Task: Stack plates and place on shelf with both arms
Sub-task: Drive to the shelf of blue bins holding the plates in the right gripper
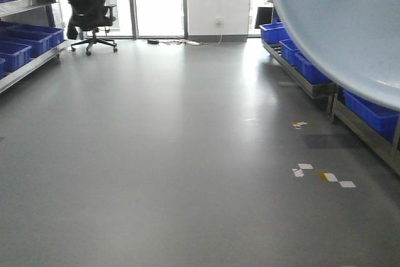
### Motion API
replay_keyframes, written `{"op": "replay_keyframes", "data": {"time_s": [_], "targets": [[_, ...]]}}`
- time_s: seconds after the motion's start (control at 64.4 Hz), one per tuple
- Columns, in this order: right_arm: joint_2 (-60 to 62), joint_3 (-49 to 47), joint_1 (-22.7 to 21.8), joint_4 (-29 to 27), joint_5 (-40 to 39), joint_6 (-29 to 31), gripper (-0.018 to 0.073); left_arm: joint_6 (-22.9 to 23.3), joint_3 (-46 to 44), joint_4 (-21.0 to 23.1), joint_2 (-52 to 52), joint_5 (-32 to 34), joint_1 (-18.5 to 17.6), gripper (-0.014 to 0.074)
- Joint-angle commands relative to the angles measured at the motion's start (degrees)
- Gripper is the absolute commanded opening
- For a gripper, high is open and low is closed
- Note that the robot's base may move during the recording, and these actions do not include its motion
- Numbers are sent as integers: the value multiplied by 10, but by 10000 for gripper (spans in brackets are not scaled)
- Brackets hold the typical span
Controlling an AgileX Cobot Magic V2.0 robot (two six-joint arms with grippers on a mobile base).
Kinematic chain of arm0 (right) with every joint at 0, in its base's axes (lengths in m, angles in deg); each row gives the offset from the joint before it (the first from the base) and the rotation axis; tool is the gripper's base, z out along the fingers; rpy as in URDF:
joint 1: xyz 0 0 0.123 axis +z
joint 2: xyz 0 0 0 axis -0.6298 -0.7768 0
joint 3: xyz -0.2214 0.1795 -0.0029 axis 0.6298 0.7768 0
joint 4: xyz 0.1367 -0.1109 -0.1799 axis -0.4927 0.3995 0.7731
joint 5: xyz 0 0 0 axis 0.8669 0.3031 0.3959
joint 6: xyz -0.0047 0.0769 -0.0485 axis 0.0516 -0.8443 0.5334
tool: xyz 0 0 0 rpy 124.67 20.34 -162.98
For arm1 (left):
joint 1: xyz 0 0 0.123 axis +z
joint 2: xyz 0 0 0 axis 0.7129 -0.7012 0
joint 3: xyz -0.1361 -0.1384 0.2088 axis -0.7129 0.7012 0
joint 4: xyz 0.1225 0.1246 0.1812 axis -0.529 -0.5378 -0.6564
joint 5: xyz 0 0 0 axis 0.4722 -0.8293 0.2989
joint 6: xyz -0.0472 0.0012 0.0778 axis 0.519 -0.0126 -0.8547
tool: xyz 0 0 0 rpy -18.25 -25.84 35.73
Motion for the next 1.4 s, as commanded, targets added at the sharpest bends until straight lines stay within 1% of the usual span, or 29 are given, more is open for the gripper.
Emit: {"op": "replay_keyframes", "data": {"time_s": [0.0, 1.383], "targets": [[-2, -18, -3, 1, -59, 0, 52, 2, -16, 5, -4, 49, 2, 82], [-2, -18, -3, 1, -59, 0, 52, 2, -16, 5, -4, 49, 2, 82]]}}
